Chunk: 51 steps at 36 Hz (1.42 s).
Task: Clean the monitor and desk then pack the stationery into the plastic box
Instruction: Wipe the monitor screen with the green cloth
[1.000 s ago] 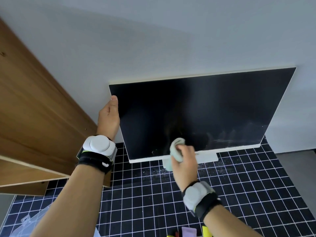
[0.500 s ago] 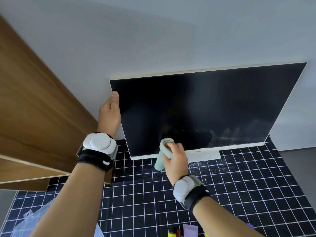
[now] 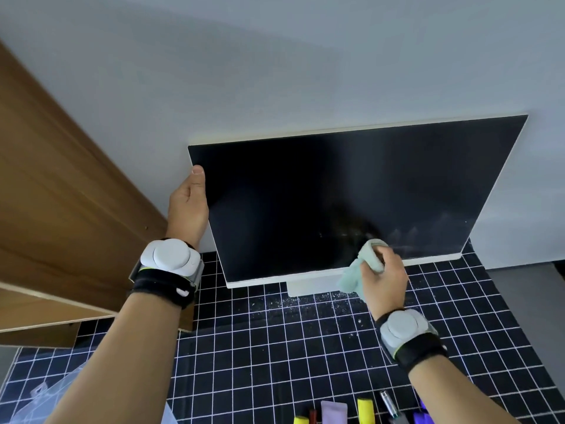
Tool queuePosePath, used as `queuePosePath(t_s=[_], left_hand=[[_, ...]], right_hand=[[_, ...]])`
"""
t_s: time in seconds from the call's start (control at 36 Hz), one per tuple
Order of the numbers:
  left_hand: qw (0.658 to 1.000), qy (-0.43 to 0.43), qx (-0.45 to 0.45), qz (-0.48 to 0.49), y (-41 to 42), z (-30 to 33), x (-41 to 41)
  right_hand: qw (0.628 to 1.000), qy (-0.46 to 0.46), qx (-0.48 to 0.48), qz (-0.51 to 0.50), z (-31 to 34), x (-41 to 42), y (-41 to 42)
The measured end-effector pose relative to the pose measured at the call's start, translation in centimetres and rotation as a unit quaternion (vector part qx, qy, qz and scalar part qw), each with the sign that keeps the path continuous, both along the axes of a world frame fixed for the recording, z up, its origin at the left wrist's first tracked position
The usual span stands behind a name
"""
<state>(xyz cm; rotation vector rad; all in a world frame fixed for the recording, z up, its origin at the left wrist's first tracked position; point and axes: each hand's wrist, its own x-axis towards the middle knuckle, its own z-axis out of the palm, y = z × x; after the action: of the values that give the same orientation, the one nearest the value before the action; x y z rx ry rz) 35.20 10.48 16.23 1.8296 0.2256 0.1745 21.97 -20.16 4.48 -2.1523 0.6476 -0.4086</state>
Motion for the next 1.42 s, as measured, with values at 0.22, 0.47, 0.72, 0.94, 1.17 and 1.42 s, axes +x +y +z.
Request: queuePosePath(t_s=[0.22,0.47,0.72,0.94,1.17,1.42], left_hand=[[1.000,0.015,0.003,0.006,-0.1,0.3,-0.1],[1.000,0.024,0.009,0.006,0.3,0.0,0.0],[1.000,0.007,0.017,0.007,0.2,0.0,0.1],[0.999,0.006,0.033,0.011,0.2,0.0,0.1],[0.999,0.014,0.034,0.018,0.0,0.2,-0.1],[0.999,0.014,0.036,0.018,-0.2,0.5,-0.2]], right_hand=[[0.987,-0.093,-0.001,0.127,3.2,1.8,5.8],[0.987,-0.084,-0.018,0.134,2.5,2.7,6.8],[0.997,-0.054,-0.038,0.039,1.6,2.2,1.5],[0.998,-0.035,-0.019,-0.047,0.7,1.5,-3.0],[0.989,-0.091,-0.047,0.103,1.0,-0.7,2.7],[0.974,-0.037,-0.047,0.217,-1.5,-0.2,9.2]])
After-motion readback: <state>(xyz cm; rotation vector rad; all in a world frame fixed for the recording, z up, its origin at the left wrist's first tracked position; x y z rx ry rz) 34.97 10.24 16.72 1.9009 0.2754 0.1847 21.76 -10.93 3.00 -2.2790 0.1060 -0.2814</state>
